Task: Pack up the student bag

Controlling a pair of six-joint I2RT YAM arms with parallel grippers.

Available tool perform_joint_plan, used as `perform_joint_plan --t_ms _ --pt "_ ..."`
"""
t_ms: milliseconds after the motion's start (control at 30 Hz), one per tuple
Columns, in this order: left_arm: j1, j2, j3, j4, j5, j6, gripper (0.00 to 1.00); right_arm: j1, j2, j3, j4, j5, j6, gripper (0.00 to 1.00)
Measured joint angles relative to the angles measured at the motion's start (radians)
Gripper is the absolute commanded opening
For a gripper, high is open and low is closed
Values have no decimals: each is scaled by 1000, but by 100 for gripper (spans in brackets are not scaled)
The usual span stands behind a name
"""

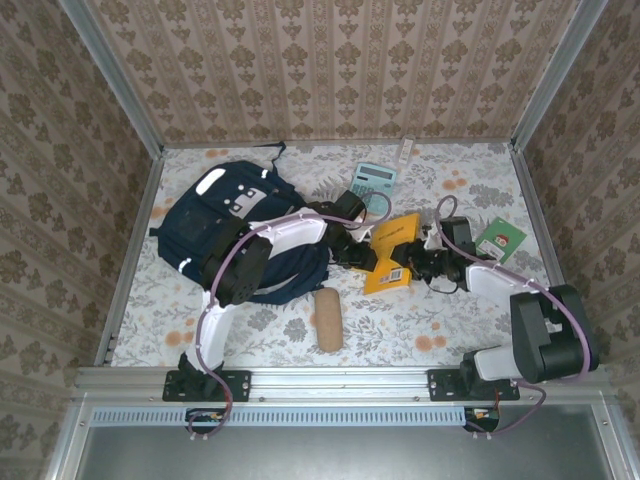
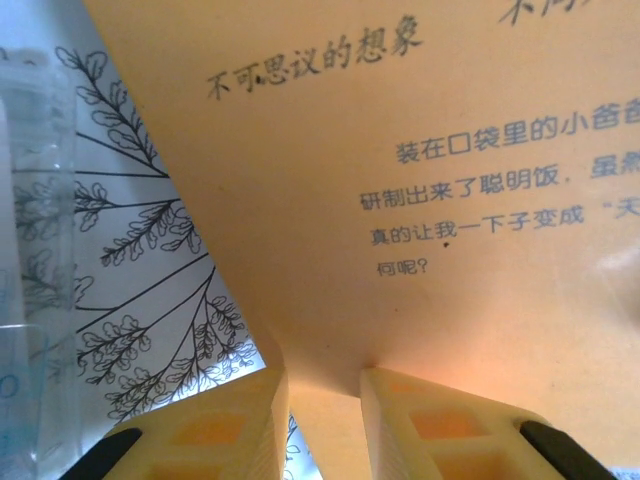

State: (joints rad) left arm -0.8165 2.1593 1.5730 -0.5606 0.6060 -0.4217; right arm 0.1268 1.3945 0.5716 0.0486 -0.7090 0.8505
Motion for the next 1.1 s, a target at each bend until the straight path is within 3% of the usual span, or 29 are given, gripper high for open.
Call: perform_joint_plan --t_ms 67,367,767,1100 --pt "1 0 5 -10 -4 0 31 -4 21 8 -11 -7 -10 0" --pt "7 -74 5 -52 -89 16 48 -5 -32 17 -64 -10 -34 0" --pt "116 -470 -62 -162 -351 118 49 -2 -156 17 -42 -9 26 0" --pt "131 -519 -307 -274 -484 199 48 34 -154 19 -2 -9 69 0"
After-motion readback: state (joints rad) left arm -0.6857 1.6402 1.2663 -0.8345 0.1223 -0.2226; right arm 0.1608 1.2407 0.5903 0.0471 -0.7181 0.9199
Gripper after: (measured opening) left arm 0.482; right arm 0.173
